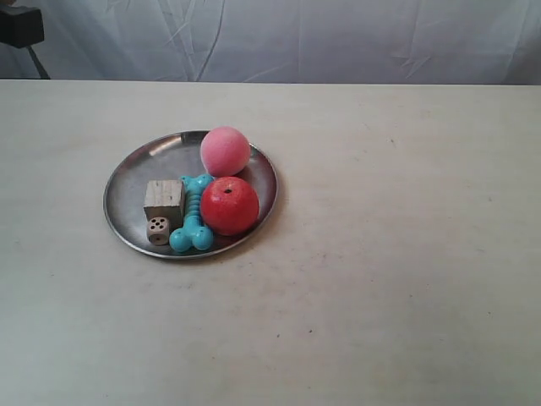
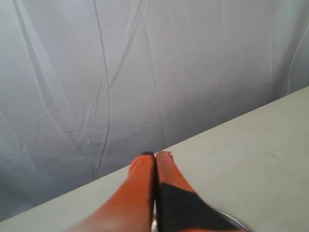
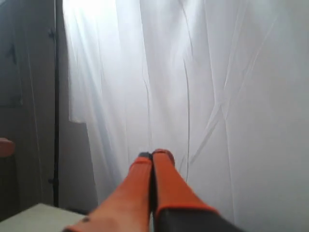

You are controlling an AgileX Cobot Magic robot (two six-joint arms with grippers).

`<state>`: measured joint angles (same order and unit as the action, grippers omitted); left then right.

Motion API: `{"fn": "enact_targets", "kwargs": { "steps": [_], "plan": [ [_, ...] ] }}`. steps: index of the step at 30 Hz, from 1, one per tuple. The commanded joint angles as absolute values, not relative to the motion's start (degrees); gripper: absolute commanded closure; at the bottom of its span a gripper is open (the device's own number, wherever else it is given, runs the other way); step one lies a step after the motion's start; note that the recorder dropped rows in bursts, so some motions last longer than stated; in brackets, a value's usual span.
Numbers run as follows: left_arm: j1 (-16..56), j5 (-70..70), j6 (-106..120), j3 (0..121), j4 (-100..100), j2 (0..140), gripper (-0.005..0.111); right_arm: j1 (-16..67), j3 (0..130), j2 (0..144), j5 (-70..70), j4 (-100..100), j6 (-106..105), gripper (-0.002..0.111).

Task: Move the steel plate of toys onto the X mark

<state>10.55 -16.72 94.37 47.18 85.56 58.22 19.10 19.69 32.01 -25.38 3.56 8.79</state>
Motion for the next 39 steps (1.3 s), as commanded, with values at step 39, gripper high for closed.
{"fn": "enact_targets", "kwargs": {
  "steps": [39],
  "plan": [
    [11.0,-10.4,91.8,47.0,96.0,58.1,0.107,-4.9,0.0,0.9,4.9,3.3,8.8,0.109]
  ]
}}
